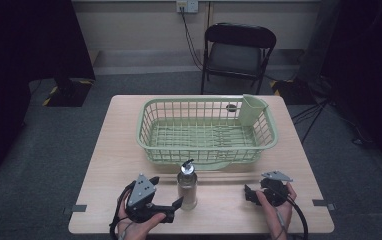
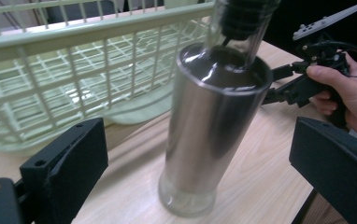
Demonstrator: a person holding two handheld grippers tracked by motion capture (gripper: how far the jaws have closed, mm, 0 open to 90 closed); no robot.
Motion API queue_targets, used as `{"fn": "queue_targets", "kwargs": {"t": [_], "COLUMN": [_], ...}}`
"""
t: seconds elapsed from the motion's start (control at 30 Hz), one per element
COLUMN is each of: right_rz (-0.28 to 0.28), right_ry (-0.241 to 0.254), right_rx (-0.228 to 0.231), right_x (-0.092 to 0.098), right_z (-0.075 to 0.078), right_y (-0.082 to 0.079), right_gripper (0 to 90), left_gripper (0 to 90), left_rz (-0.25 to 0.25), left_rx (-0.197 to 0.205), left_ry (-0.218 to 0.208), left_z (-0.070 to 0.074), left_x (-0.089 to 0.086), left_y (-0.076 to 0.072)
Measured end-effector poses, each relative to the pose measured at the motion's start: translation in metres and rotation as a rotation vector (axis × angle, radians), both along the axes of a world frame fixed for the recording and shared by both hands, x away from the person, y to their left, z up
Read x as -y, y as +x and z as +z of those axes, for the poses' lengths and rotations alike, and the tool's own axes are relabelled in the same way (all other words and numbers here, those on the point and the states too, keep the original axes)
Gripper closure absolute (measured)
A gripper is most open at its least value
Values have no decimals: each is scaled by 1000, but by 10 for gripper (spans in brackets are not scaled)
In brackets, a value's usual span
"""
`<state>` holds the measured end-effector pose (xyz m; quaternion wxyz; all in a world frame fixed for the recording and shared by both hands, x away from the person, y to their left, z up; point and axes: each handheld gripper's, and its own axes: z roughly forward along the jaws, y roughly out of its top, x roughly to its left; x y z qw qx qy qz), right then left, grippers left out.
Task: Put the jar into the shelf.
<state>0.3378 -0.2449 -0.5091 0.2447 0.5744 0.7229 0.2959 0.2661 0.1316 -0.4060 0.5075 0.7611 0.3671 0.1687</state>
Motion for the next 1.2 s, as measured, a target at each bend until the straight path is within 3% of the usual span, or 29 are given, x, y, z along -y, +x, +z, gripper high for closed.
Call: {"fn": "queue_targets", "kwargs": {"t": [0.13, 0.23, 0.33, 0.83, 1.2], "right_rz": [0, 0, 0, 0, 0], "right_ry": [0, 0, 0, 0, 0], "right_rx": [0, 0, 0, 0, 0], "right_x": [0, 0, 0, 0, 0], "right_z": [0, 0, 0, 0, 0], "right_y": [0, 0, 0, 0, 0], "right_gripper": [0, 0, 0, 0, 0], "left_gripper": [25, 24, 33, 204, 272], "left_rz": [-53, -69, -103, -141, -146], "left_rx": [-21, -21, -17, -55, -51], "left_ry": [11, 29, 20, 37, 51], "left_z": [-4, -5, -6, -18, -21], "left_x": [12, 17, 20, 30, 29], "left_y": [9, 13, 17, 40, 41]}}
